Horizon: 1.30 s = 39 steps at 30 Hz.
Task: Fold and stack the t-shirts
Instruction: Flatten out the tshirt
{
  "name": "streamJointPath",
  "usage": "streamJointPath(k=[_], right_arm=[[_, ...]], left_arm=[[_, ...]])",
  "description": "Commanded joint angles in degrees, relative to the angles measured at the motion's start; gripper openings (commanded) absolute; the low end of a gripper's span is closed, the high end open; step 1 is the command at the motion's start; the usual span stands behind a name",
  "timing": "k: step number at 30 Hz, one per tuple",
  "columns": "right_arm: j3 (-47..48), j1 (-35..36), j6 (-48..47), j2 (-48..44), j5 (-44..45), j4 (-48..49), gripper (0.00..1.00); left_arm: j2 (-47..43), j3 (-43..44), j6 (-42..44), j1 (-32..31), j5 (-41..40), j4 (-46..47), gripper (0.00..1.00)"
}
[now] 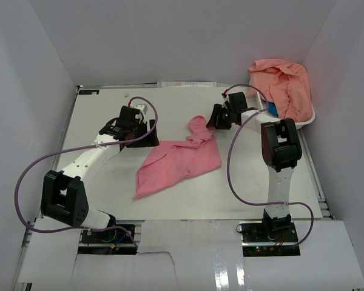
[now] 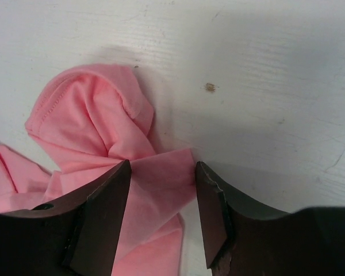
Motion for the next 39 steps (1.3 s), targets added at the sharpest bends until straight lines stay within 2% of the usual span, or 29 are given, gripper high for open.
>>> streamJointPath(k=[1,3,4,6,7,9,12,13,16,20,24,27,29,31,39], right_arm=[[-2.3,0.4,0.9,-2.7,-1.3,-0.5,0.56],[-2.3,0.4,0.6,-3.2,-0.9,-1.4,0.53],[-1.8,0.4,0.4,-3.2,-0.7,-2.6,0.44],[-1.1,0.4,0.0,-3.1,-0.2,-4.1,0.33],[-1.0,0.4,-0.1,-3.2,-0.1,-4.5,0.18],[-1.5,0.4,-0.1,-3.6,0.4,-4.7,0.13],[-2.4,0.6,-0.2,-4.8,1.7,-4.4,0.16],[-2.4,0.6,-0.4,-5.2,2.1,-4.4,0.25],[-1.6,0.7,-1.2,-5.5,3.2,-5.6,0.36],[-1.0,0.8,-1.8,-5.6,4.2,-6.3,0.37],[-1.0,0.8,-1.9,-5.7,4.2,-6.4,0.34],[-1.0,0.8,-1.9,-5.7,4.2,-6.4,0.28],[-1.1,0.8,-1.9,-5.4,3.9,-6.0,0.15],[-1.0,0.8,-1.9,-5.1,3.5,-5.8,0.09],[0.0,1.7,-3.0,-9.0,3.3,-4.7,0.08]], left_arm=[[-2.6,-0.4,0.3,-0.2,-0.3,0.8,0.88],[-2.7,-0.4,0.3,-0.2,-0.4,0.8,0.88],[-2.8,-0.4,0.3,-0.2,-0.3,0.8,0.88],[-2.9,-0.5,0.3,-0.2,-0.3,0.8,0.88],[-3.0,-0.5,0.3,-0.2,-0.4,0.8,0.88],[-3.0,-0.5,0.3,-0.2,-0.5,0.9,0.88],[-3.1,-0.5,0.2,-0.2,-0.5,0.8,0.88],[-3.0,-0.5,0.2,-0.2,-0.6,0.8,0.88],[-3.0,-0.5,0.2,-0.2,-0.5,0.8,0.88],[-3.2,-0.6,0.3,-0.2,-0.6,0.8,0.88],[-3.1,-0.5,0.3,-0.2,-0.4,0.8,0.88],[-3.0,-0.5,0.3,-0.2,-0.5,0.8,0.88],[-3.1,-0.6,0.3,-0.2,-0.4,0.8,0.88],[-3.1,-0.6,0.2,-0.2,-0.4,0.8,0.88],[-3.0,-0.6,0.3,-0.2,-0.7,0.8,0.88]])
